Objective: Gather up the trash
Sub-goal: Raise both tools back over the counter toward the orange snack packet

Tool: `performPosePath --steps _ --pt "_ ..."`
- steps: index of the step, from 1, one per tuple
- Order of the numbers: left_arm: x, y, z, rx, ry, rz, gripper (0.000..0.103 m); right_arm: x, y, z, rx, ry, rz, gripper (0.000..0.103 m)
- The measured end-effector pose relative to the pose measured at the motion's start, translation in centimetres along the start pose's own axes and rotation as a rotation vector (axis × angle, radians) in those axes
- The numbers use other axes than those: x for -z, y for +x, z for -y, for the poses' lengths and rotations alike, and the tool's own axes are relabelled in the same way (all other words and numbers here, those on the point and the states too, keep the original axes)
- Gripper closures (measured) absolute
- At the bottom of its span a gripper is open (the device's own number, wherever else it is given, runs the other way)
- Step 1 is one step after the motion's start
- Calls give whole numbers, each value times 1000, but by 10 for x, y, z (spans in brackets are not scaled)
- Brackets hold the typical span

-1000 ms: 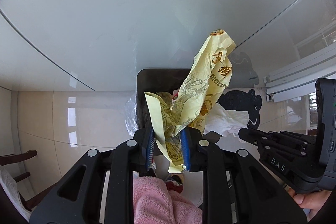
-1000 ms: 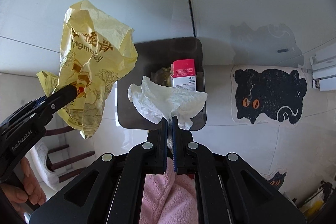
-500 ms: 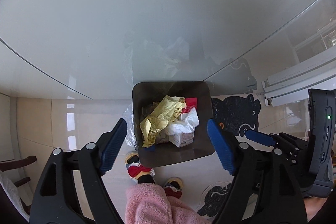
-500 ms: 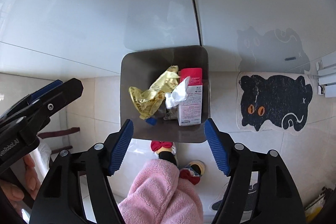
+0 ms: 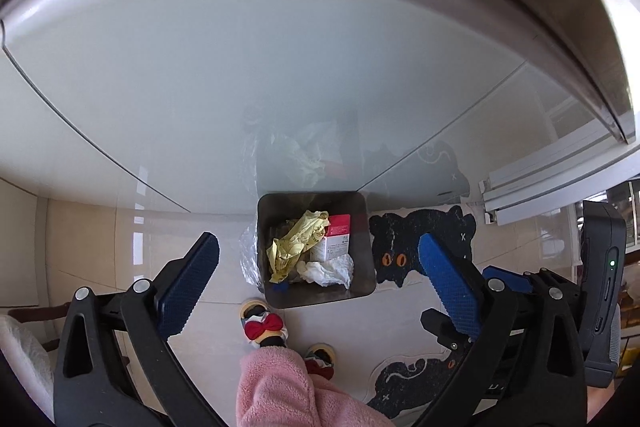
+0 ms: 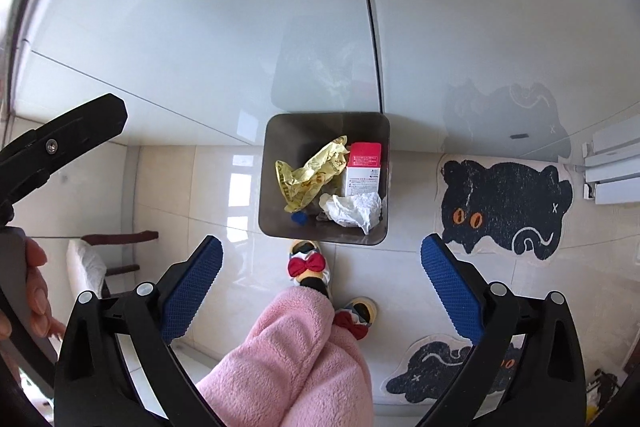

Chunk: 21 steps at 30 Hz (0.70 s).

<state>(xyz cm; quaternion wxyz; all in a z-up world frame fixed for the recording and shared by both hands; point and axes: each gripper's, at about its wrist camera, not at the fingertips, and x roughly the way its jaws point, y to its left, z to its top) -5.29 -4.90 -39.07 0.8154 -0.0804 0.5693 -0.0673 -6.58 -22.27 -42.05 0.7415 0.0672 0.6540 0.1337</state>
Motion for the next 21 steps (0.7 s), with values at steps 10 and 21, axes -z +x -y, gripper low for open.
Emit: performPosePath --steps 10,21 --pt "-57 -137 31 -2 47 172 8 -37 -157 -27 56 -48 241 3" --pt "-160 -186 21 11 77 291 8 -134 -225 -40 80 -15 412 5"
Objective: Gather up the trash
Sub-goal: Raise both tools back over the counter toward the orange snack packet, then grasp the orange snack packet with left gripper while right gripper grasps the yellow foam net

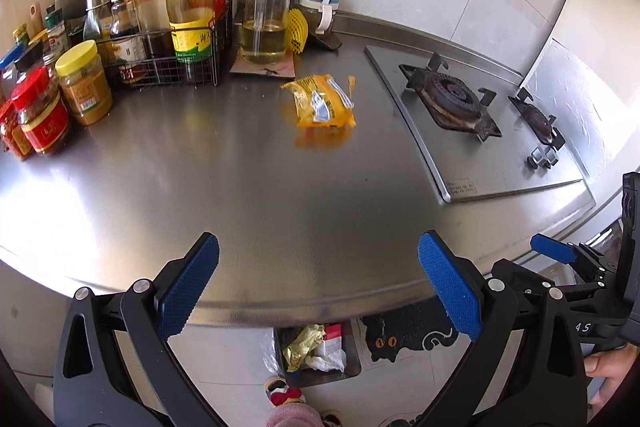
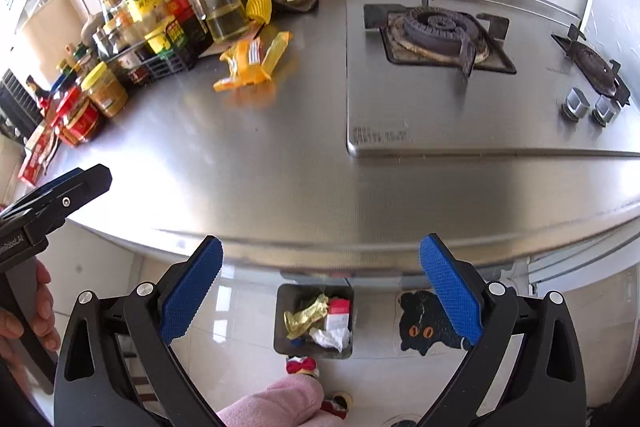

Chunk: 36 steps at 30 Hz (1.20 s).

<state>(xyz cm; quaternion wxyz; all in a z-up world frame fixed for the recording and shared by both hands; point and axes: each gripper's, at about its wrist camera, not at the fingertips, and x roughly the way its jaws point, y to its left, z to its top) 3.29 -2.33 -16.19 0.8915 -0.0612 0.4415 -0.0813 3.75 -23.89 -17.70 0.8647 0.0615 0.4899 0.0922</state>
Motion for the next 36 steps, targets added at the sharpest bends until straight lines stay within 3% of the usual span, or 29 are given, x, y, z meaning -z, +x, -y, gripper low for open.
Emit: performPosePath --steps 6,15,17,21,26,30,34,36 --pt "-43 30 -13 -1 40 -2 8 -54 14 1 -39 58 32 15" --pt "-88 83 -16 17 35 -22 9 -144 60 -5 -106 28 25 16" --pt "-97 96 -15 25 18 -25 12 -165 75 -11 -128 6 13 16" --pt "-116 127 -12 64 -32 -63 28 -201 105 -20 -198 -15 -20 16" --pt "-129 157 -1 79 -41 -92 28 -241 147 -27 -250 -36 -60 16" --pt "-131 178 6 40 -28 -109 29 -269 178 -40 -273 -86 -61 20" --pt "-133 194 1 26 -53 -126 48 -288 210 -53 -302 -136 -90 27" --pt "-135 197 -2 13 -61 -121 49 -295 223 -59 -320 -160 -97 33"
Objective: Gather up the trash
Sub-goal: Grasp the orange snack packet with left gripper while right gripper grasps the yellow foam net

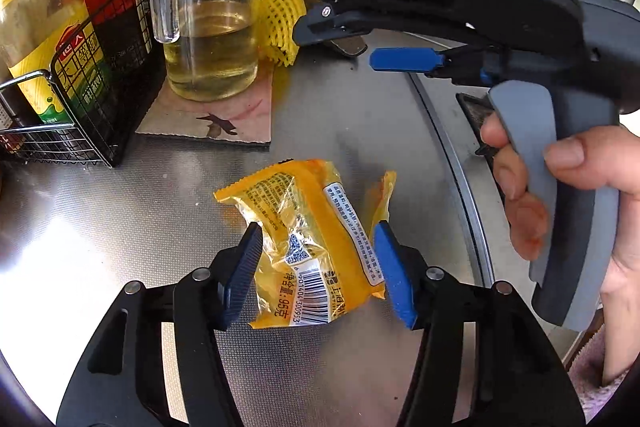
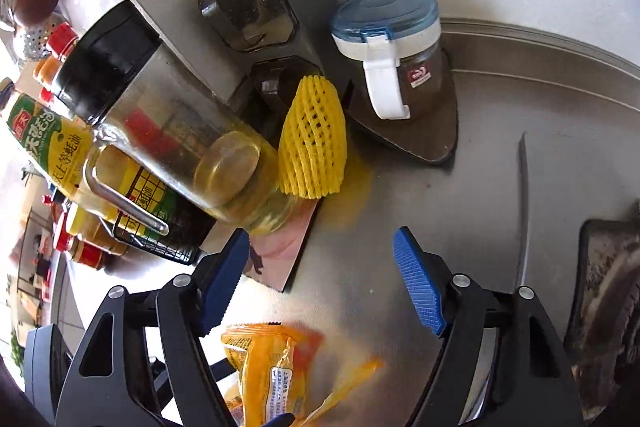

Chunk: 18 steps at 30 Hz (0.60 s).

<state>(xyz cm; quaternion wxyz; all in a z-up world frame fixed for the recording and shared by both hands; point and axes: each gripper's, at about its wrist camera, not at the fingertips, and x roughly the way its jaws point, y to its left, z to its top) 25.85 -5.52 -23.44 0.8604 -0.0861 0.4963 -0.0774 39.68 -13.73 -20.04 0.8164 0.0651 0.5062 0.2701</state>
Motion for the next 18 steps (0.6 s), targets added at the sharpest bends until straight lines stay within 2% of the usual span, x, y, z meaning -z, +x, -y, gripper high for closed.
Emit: performPosePath --steps 4,6,8,9,10,13,14,15,17,18 --pt "-5 4 -6 5 -12 3 55 -13 17 3 -9 -10 20 36" --pt "-5 5 -8 6 -17 2 65 -16 24 4 -28 -7 15 36" --pt "-6 5 -13 15 -30 5 69 -19 30 6 -25 -10 17 39" --pt "-6 5 -12 15 -33 7 71 -20 32 6 -29 -12 15 44" --pt "-7 5 -13 15 -34 9 81 -21 35 7 -34 -12 13 47" --pt "-7 5 -12 14 -33 6 93 -23 43 10 -40 -16 -1 58" --pt "-7 5 -13 15 -32 5 93 -24 46 11 -48 -16 -6 63" --pt "-7 4 -13 14 -30 6 94 -24 48 11 -53 -21 -10 73" --pt "-6 3 -15 10 -30 10 94 -22 50 10 -49 -33 -15 89" --pt "-6 2 -15 7 -32 13 94 -20 51 9 -43 -40 -17 90"
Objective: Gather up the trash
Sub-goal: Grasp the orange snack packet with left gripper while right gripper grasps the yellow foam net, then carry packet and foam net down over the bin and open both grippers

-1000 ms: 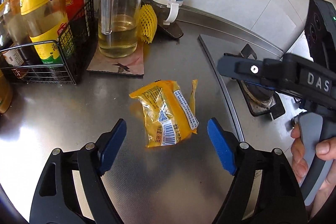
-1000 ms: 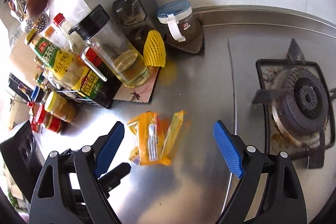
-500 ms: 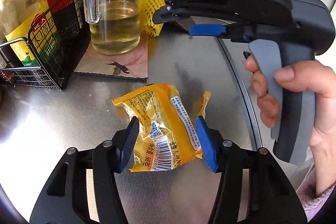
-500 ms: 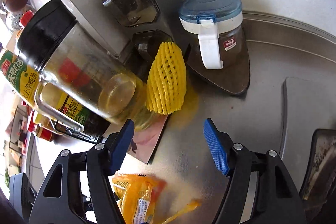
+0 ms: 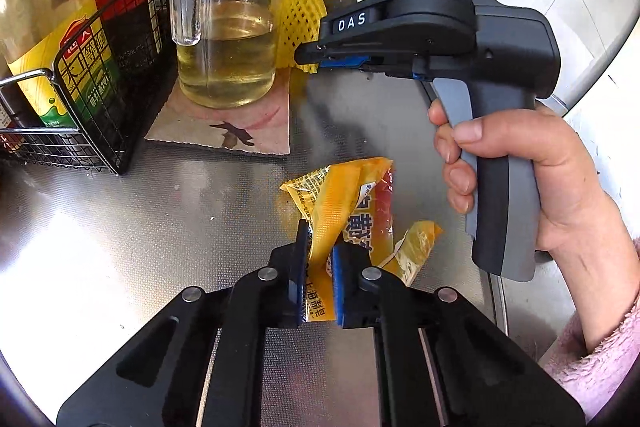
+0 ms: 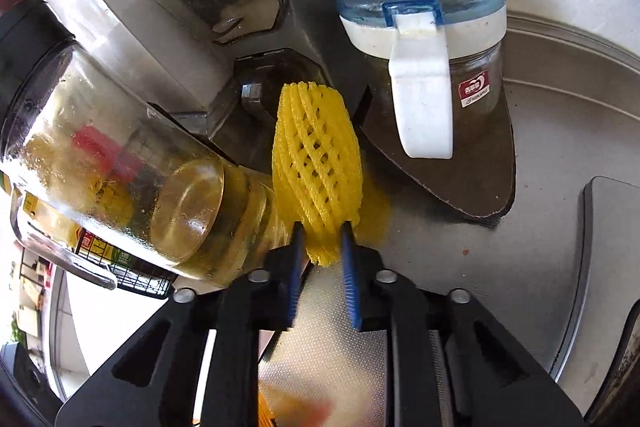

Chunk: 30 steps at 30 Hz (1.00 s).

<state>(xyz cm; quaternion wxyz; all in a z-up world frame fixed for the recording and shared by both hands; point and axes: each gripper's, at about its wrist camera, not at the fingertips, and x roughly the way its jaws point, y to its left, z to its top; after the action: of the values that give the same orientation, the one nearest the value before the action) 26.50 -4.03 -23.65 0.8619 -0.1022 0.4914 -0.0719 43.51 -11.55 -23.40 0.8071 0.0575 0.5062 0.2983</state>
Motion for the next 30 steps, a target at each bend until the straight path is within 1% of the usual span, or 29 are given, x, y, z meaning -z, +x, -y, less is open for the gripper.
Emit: performPosePath --steps 5,11,14,17,19,24,30 --pt "2 -10 3 -9 -3 21 96 10 -17 -7 16 -27 39 91" --pt "7 -27 11 -9 3 51 96 36 -55 -11 11 -15 65 91" --pt "16 -40 16 -11 12 66 96 51 -74 -20 15 -20 79 91" --pt "29 -54 21 -9 16 73 96 71 -104 -22 27 -15 96 91" --pt "39 -65 24 -3 28 76 96 78 -108 -26 45 -8 107 91" --pt "81 -98 30 7 70 78 96 135 -142 -47 78 21 130 91" --pt "145 -144 19 17 97 84 96 213 -178 -84 114 80 149 91"
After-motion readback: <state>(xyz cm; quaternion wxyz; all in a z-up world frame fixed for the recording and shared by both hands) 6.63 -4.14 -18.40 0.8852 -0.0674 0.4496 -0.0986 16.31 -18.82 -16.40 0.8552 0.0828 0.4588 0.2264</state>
